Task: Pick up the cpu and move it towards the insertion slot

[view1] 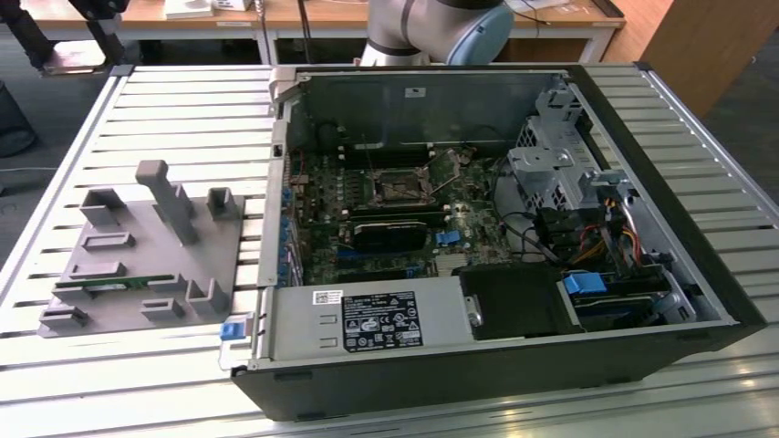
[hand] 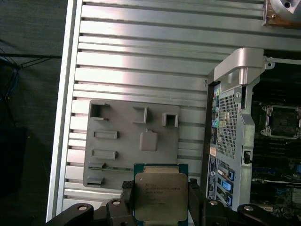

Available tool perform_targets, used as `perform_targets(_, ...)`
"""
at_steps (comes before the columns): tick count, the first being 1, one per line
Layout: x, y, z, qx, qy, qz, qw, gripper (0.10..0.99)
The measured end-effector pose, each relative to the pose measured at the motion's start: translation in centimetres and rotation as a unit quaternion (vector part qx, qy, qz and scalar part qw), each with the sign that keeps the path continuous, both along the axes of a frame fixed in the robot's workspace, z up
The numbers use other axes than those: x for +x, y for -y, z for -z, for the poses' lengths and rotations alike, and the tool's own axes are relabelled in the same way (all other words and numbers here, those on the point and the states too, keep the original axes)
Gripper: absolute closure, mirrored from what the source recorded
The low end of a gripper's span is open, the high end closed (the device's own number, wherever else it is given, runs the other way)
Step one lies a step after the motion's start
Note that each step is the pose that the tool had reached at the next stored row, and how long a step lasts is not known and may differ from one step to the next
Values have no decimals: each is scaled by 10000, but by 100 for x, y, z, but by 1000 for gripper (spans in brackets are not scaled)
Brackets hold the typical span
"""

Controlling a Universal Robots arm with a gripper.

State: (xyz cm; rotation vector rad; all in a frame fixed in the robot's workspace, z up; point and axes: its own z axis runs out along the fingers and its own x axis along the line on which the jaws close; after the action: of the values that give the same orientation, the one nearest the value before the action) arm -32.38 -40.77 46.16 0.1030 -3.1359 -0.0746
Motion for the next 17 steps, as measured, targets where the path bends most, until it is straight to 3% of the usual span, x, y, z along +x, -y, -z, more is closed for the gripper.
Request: perform_targets(17, 212, 0, 0, 0, 0, -34, 10000, 545)
